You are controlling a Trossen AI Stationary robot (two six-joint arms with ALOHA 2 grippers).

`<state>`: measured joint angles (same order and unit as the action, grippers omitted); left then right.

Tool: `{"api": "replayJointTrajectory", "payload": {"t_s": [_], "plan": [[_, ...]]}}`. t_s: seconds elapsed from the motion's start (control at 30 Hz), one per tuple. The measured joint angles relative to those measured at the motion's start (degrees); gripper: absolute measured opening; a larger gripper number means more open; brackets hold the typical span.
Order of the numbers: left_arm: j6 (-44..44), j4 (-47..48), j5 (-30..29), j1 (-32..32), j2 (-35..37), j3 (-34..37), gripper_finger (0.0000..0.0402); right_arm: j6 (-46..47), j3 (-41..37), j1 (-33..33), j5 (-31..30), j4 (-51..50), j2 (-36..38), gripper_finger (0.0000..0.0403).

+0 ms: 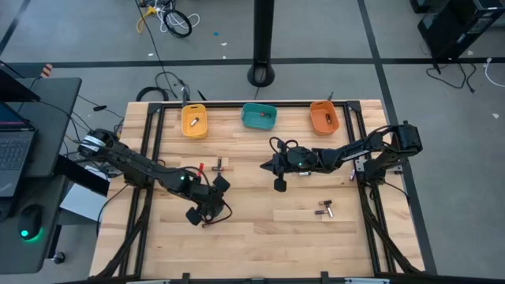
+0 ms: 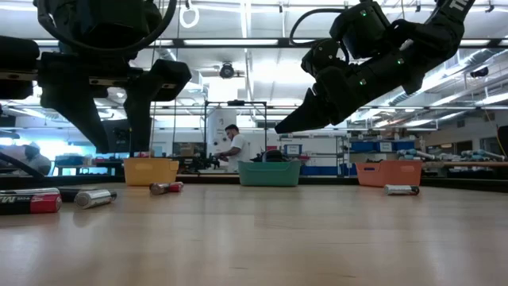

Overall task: Sort batteries
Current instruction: Put the silver battery into the yellow bin

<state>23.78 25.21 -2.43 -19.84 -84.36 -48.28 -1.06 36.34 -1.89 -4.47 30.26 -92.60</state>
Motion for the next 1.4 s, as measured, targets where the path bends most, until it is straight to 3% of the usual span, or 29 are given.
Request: {"api": "replayJointTrajectory", "payload": {"t_s": [0.1,0.27,0.4,0.6,0.77,1.03,1.4], "plan": [[-9.31,4.03,0.02,-0.93,-0.02,-1.4,0.0184,0.35,0.0,0.0,0.0,0.0,0.0,0.0024],[-39.41,13.87,6.75,-2.69,0.0,-6.35,0.0184,0.9,0.0,0.0,0.0,-0.06,0.0,0.0019],[-60.95,14.68,12.91,-4.45,0.0,-6.97,0.0184,0.92,0.0,0.0,0.0,-0.04,0.0,0.0017],[-81.48,14.51,12.01,-6.24,0.0,-3.7,0.0184,0.95,-0.02,0.04,0.0,-0.04,0.0,0.0022],[-89.5,11.67,6.36,-6.22,0.0,-1.18,0.0184,0.25,-0.02,0.04,0.02,-0.11,0.0,0.0017],[-100.29,10.08,6.25,-6.5,0.0,2.53,0.0183,-0.13,-0.02,0.04,0.02,-0.38,0.0,0.0021],[-102.04,12.11,-0.05,-6.91,0.0,2.65,0.0183,-0.15,-0.02,0.04,0.02,-0.37,0.0,0.0017]]}}
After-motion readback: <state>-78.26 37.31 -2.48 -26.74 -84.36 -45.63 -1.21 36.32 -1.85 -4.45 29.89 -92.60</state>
